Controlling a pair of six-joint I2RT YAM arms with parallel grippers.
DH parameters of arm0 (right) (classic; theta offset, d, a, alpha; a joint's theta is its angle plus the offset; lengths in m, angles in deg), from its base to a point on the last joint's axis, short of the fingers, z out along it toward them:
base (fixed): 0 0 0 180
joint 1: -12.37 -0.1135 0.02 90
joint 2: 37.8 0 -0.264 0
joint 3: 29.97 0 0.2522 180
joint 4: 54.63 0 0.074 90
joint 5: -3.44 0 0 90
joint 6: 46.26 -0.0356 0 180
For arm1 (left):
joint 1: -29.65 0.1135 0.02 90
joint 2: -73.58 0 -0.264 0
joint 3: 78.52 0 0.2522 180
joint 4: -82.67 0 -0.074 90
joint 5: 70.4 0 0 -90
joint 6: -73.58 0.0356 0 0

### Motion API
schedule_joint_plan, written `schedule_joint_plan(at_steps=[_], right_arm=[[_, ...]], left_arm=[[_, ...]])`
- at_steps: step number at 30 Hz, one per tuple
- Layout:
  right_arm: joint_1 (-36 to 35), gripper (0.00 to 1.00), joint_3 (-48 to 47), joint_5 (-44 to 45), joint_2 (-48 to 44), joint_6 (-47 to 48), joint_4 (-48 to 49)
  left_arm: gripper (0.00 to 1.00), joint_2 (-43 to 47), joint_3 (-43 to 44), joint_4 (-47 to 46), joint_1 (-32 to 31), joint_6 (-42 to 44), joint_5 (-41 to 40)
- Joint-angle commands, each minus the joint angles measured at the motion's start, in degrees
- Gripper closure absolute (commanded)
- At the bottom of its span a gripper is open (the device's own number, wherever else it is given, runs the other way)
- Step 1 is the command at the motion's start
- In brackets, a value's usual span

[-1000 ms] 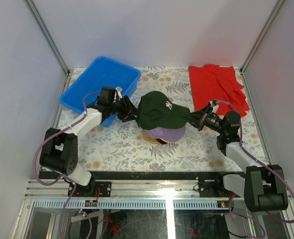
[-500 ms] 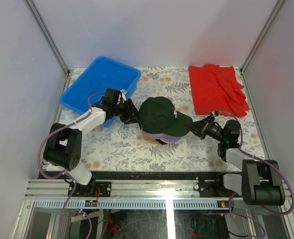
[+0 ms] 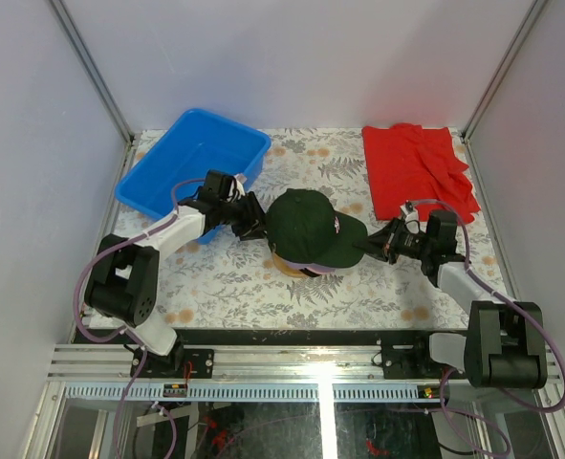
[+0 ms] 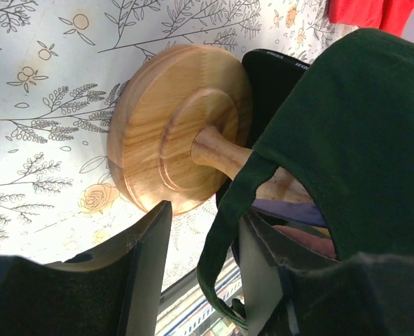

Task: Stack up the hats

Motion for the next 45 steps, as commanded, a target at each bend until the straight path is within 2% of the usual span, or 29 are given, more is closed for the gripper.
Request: schedule_joint_plan(at_steps=[1, 9, 14, 23, 27, 31, 35, 39, 45], right_arm=[[-0.48, 1.00, 5.67, 9.46, 4.03, 15.61, -19.29], [-0.77, 1.00, 8.15, 16.81, 9.60, 19.79, -19.48], [-1.05, 1.00, 9.54, 17.97, 12.94, 19.61, -16.58], [-4.63, 0.96, 7.54, 19.74, 11.30, 20.21, -17.15], [-5.86, 0.87, 3.94, 20.28, 3.49, 19.16, -21.53], [-5.87, 0.68, -5.14, 22.72, -1.48, 22.77, -32.56], [-5.87, 0.55, -10.96, 23.60, -2.77, 23.98, -38.07], [-5.83, 0.56, -12.48, 24.79, -3.06, 24.10, -39.50], [-5.87, 0.58, -10.70, 23.47, -2.21, 22.64, -36.65]], left_arm=[[0.61, -2.27, 0.39, 5.08, -0.86, 2.32, -2.78], [0.61, -3.21, 0.72, 5.64, -1.12, 2.58, -2.99], [0.61, -3.74, 2.38, 7.40, -1.26, 3.38, -3.44], [0.62, -5.18, 2.82, 8.55, -1.49, 4.10, -3.47], [0.62, -4.84, 0.86, 9.62, -1.56, 5.38, -5.17], [0.62, -4.04, -3.04, 9.83, -1.57, 6.13, -6.77], [0.63, -3.38, -6.33, 10.27, -1.57, 7.06, -7.88], [0.63, -2.01, -9.44, 11.27, -1.60, 8.16, -9.49], [0.63, -0.36, -12.33, 11.95, -1.60, 9.32, -10.29]])
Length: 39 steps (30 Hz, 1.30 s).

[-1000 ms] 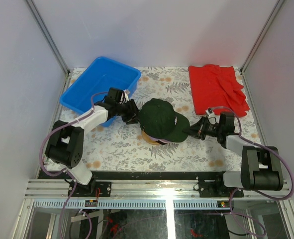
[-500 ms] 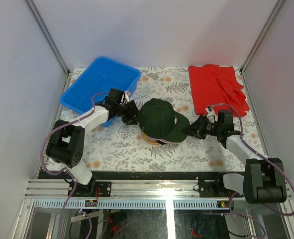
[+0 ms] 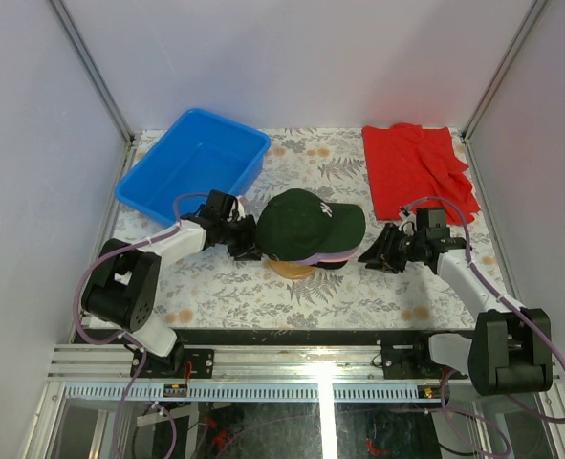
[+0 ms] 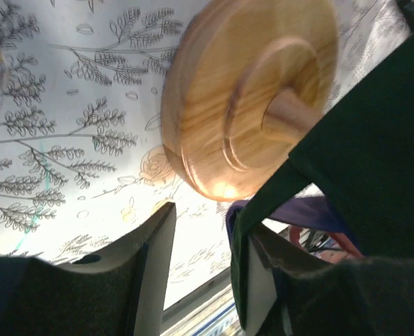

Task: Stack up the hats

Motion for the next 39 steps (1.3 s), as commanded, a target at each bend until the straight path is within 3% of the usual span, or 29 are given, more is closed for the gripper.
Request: schedule_joint_plan(at_steps=[1, 16, 29, 35, 39], right_arm=[[-0.36, 0.58, 0.71, 1.12, -0.34, 0.51, -1.72], [-0.35, 0.60, -0.02, 2.76, -7.38, 0.58, -5.46], [-0.36, 0.60, 0.20, 2.88, -10.57, 1.19, -7.83], [-0.35, 0.60, 0.21, 2.77, -11.52, 1.42, -8.64], [-0.34, 0.59, 0.01, 2.60, -11.79, 1.70, -9.23]], left_arm=[[0.64, -2.01, -4.44, 11.59, -0.39, 4.82, -8.07], [0.57, 6.77, 11.09, 18.91, -0.07, 3.74, -10.43], [0.54, 17.82, 3.01, 9.07, 2.09, -4.12, -5.91], [0.53, 22.64, 2.93, 9.86, 6.05, -4.28, -6.72], [0.53, 25.88, 5.10, 14.10, 7.48, -3.50, -11.39]])
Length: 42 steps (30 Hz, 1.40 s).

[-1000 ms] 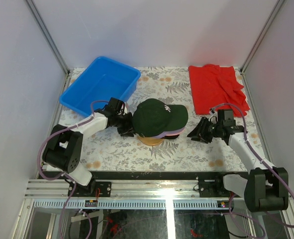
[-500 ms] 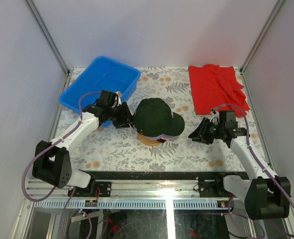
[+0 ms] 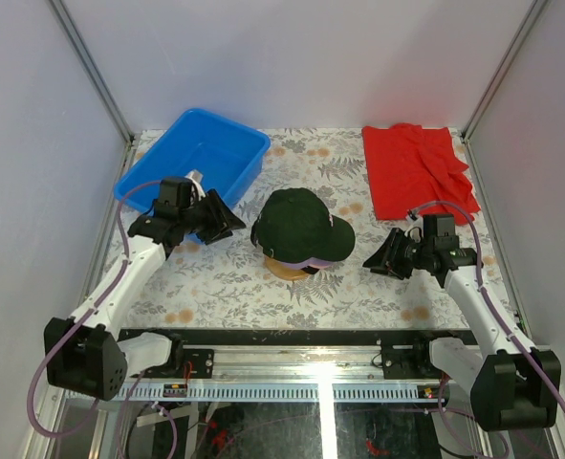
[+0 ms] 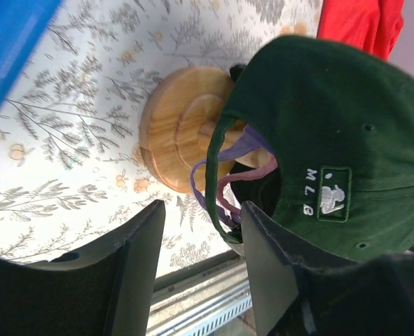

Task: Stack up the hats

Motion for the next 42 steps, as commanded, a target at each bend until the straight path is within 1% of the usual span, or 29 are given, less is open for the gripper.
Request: schedule_joint_plan(at_steps=[1, 2, 3, 4, 5, 6, 7, 8, 9, 11, 14, 16, 19, 22, 26, 30, 32, 37, 42], right_arm=[[-0.36, 0.59, -1.03, 0.10, -1.18, 1.17, -1.49], [-0.31, 0.59, -1.18, 0.11, -1.15, 1.34, -1.74], [-0.36, 0.59, -1.38, 0.14, -1.19, 1.49, -2.00], [-0.32, 0.59, -1.57, 0.14, -1.20, 1.64, -2.30], [-0.38, 0.59, -1.79, 0.14, -1.22, 1.83, -2.60], [-0.32, 0.59, -1.93, 0.07, -1.34, 2.09, -2.94], [-0.36, 0.58, -2.10, 0.06, -1.39, 2.25, -3.22], [-0.36, 0.58, -2.16, 0.06, -1.53, 2.49, -3.49], [-0.36, 0.58, -2.15, 0.13, -1.69, 2.87, -3.85], [-0.36, 0.58, -2.06, 0.14, -1.77, 3.41, -4.50], [-0.36, 0.58, -1.58, 0.14, -2.26, 3.95, -5.34], [-0.36, 0.58, -1.08, 0.06, -2.76, 4.11, -5.81], [-0.26, 0.58, -0.03, 0.40, -3.54, 4.53, -6.95], [-0.25, 0.58, 0.87, 0.89, -4.20, 5.17, -8.24], [-0.27, 0.58, 1.40, 1.37, -4.87, 4.89, -8.86], [-0.19, 0.58, 0.44, 1.50, -4.80, 4.01, -9.20], [-0.19, 0.58, -0.20, 1.84, -4.80, 3.28, -9.12], [-0.18, 0.58, -1.89, 2.76, -3.10, 2.61, -9.22], [-0.19, 0.58, -2.48, 3.16, -0.99, 0.86, -7.47]], left_arm=[[0.53, 3.49, 2.12, 1.69, 1.11, -0.03, -5.79], [0.53, 4.21, 1.66, 2.33, 1.24, -0.24, -6.84], [0.56, 4.96, 0.72, 2.66, 1.21, -0.49, -7.72], [0.64, 5.49, -0.51, 2.53, 1.23, -0.86, -8.46], [0.75, 5.95, -2.16, 2.09, 1.27, -1.78, -9.06], [0.84, 6.32, -4.19, 0.91, 1.22, -2.42, -9.09], [0.92, 6.68, -6.31, -0.98, 1.27, -3.09, -8.92], [0.97, 6.96, -9.56, -2.84, 1.21, -3.87, -9.17], [0.99, 7.14, -11.74, -4.88, 1.27, -4.42, -9.62], [1.00, 6.68, -15.05, -9.16, 1.24, -5.07, -10.96], [1.00, 4.41, -16.57, -15.04, 1.37, -4.24, -14.53], [1.00, 1.65, -15.47, -17.84, 1.52, -2.89, -18.05], [1.00, -4.01, -13.50, -23.06, 2.46, -1.49, -21.18], [1.00, -10.59, -9.55, -24.90, 3.61, -0.03, -25.44], [1.00, -21.15, -0.83, -21.37, 7.15, 0.66, -29.56], [1.00, -29.79, 8.81, -18.33, 11.57, 2.19, -30.23], [1.00, -33.70, 15.29, -15.94, 13.84, 3.54, -30.86], [1.00, -42.44, 29.22, -10.34, 21.53, 7.57, -31.43], [1.00, -48.63, 38.68, -7.17, 27.14, 10.61, -31.75]])
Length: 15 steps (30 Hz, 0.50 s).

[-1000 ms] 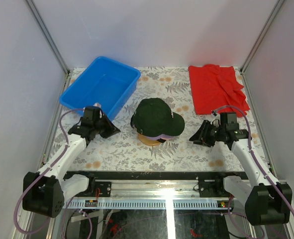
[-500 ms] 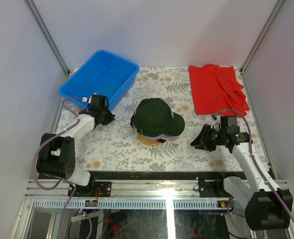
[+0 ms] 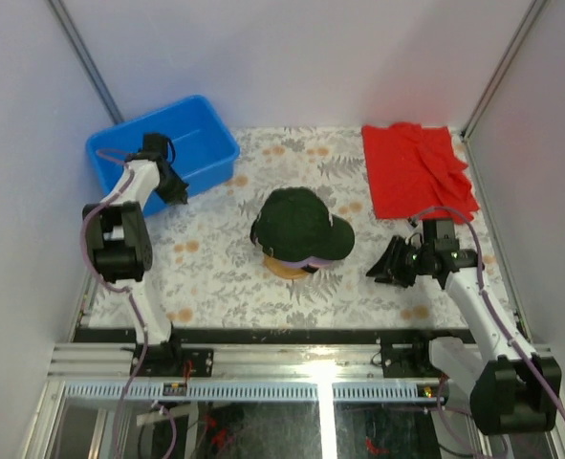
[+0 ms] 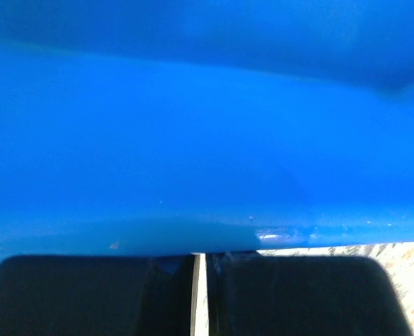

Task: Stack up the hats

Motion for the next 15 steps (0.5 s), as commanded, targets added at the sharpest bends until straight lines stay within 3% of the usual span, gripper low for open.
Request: schedule_joint_plan(at_steps=[1, 7, 10, 15], right_arm=[[-0.14, 0.58, -2.83, 0.56, 1.75, -2.53, 1.24], [-0.19, 0.58, -4.55, 0.83, 4.32, -3.28, 2.15], [-0.19, 0.58, -6.35, 1.74, 4.89, -2.76, 0.96], [-0.19, 0.58, -9.22, 3.16, 5.50, -0.92, -0.98]], left_arm=[[1.00, -7.24, 7.59, -17.09, 7.60, 5.16, -7.05], [1.00, -13.46, 13.86, -18.54, 9.48, 6.67, -1.22], [1.00, -18.03, 21.14, -17.27, 9.49, 7.29, 2.97], [1.00, -13.88, 19.57, -21.80, 8.33, 8.25, 5.64]])
